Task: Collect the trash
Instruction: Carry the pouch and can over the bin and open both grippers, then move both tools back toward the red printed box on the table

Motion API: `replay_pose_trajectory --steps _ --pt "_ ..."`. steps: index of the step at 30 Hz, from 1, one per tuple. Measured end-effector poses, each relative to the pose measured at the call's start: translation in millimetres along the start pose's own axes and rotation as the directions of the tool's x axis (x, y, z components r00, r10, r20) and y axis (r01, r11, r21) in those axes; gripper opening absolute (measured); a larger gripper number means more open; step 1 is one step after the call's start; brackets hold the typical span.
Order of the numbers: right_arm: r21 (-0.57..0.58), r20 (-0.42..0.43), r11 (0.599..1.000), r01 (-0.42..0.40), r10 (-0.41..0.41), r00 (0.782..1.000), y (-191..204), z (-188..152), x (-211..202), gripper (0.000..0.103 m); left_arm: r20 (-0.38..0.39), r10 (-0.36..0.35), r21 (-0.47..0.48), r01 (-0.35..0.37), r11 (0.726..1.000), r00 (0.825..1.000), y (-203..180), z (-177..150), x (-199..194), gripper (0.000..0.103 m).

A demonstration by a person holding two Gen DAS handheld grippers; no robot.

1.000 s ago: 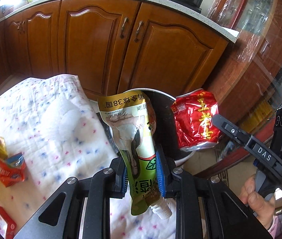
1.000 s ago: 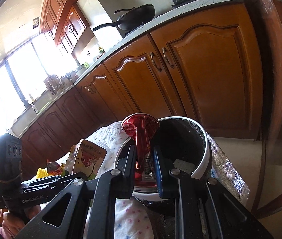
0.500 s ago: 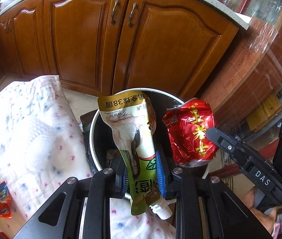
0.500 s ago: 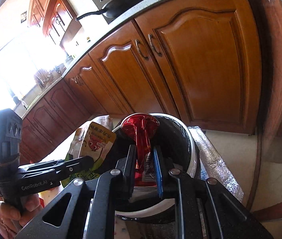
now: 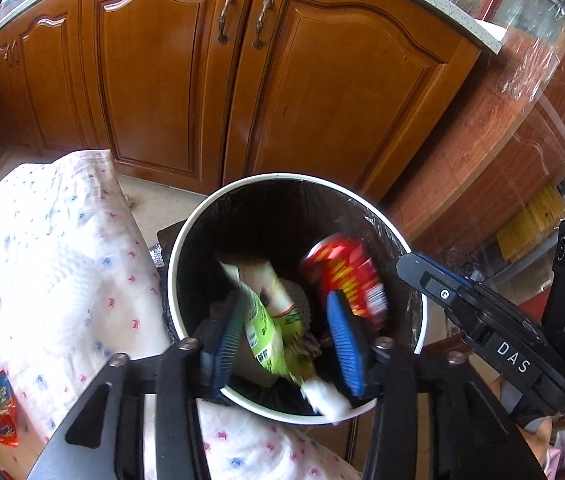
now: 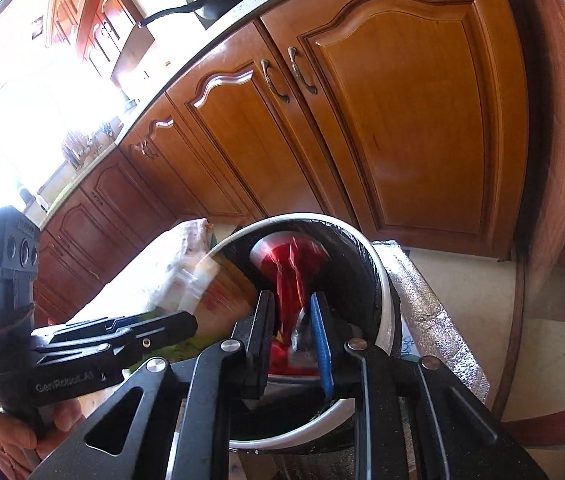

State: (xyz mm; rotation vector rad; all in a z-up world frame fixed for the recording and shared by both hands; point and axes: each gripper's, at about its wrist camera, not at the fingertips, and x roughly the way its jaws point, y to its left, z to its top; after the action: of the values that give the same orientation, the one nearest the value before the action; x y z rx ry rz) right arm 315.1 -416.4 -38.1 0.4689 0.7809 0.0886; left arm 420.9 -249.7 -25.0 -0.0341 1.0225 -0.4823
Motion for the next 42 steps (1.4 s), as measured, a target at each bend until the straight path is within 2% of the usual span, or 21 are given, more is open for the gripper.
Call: replay_pose_trajectory --steps 1,3,7,12,14,21,25,34,42 --pt "-0.002 0.005 1.000 0.006 -0.006 1.000 1 1 -2 0.028 0.005 0.001 -0.004 -0.001 1.000 1.000 1 -3 -3 0.051" --pt "-0.002 0.022 1.000 -0.003 0.003 1.000 3 0 -7 0.042 0.013 -0.008 -0.019 0.008 1.000 1.000 3 -7 -8 0.051" --pt "0.011 0.047 1.000 -0.028 0.027 0.999 5 -5 -16 0.047 0.048 -0.011 -0.051 0.013 0.999 0.999 11 -23 -23 0.051" --pt "0.013 0.086 0.998 -0.067 0.066 0.994 19 -20 -29 0.082 0.102 0.006 -0.111 0.005 0.994 0.995 26 -57 -50 0.055" --pt "0.011 0.101 0.997 -0.076 0.075 0.992 27 -27 -34 0.087 0.112 0.014 -0.138 0.002 0.990 0.994 35 -73 -60 0.056" --pt "-0.016 0.120 0.995 -0.103 0.104 0.987 63 -59 -47 0.097 0.140 0.052 -0.242 -0.017 0.970 0.989 67 -129 -99 0.056" --pt "-0.030 0.102 0.992 -0.126 0.128 0.986 82 -79 -49 0.097 0.151 0.081 -0.294 -0.033 0.955 0.985 84 -154 -121 0.057" --pt "-0.080 0.000 0.985 -0.154 0.155 0.988 122 -116 -31 0.097 0.167 0.129 -0.385 -0.056 0.921 0.977 127 -203 -179 0.057" --pt "-0.165 0.000 0.971 -0.171 0.174 0.985 156 -135 -26 0.097 0.189 0.181 -0.447 -0.079 0.891 0.965 150 -232 -219 0.057"
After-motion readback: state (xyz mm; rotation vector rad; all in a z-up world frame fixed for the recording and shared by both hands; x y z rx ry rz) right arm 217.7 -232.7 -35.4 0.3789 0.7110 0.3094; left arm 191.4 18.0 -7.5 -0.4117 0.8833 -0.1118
